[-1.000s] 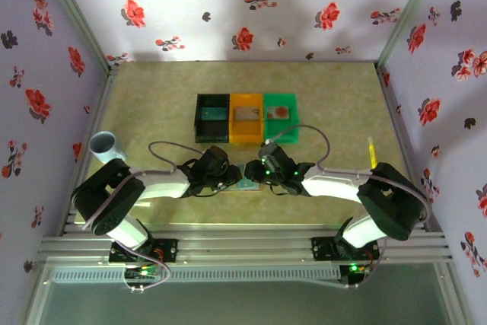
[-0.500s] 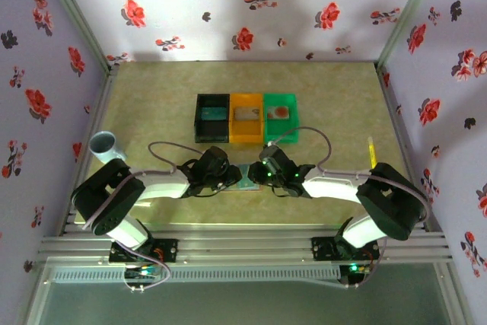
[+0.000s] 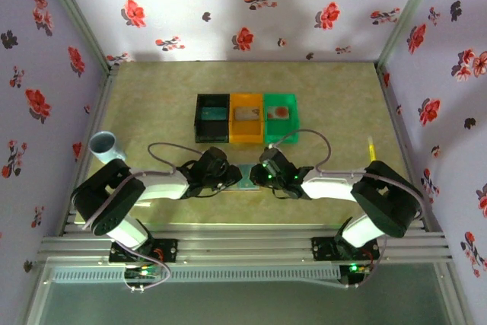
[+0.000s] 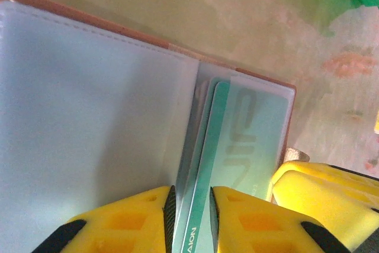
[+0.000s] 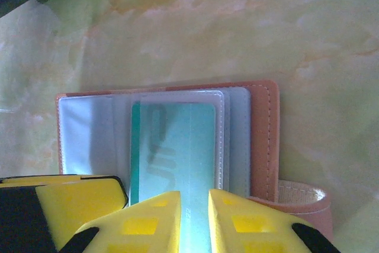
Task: Take the credit cards out of the card holder
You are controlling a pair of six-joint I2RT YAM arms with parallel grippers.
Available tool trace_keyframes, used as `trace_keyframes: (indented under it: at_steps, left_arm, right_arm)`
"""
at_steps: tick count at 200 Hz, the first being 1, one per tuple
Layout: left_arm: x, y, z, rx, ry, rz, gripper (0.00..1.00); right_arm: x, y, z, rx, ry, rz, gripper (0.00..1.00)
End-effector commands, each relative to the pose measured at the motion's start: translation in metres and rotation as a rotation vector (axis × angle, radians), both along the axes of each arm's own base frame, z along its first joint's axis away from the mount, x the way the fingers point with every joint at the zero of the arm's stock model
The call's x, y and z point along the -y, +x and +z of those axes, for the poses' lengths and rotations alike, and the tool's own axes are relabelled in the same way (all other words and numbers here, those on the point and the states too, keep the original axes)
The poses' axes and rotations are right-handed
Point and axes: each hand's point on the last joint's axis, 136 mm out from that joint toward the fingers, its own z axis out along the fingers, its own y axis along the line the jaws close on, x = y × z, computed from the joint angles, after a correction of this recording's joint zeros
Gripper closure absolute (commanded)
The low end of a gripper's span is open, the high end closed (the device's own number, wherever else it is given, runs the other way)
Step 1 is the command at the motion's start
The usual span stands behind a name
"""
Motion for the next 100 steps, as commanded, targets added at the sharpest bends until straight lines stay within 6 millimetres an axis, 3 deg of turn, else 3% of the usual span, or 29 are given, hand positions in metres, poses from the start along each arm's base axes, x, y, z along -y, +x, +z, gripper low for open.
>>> trace_keyframes:
  at_steps: [1,100]
  left_arm:
    - [-0.004,-0.001,0.000,0.013,0.003,0.017,0.74]
    - [0.001,0.002,0.007,0.030,-0.063,0.035,0.77]
  right_arm:
    - [0.013,-0.002,-0.017,-0.020,-0.047,-0.041,0.79]
    - [0.013,-0.006,-0.034,-0.060,-0.053,-0.041,0.81]
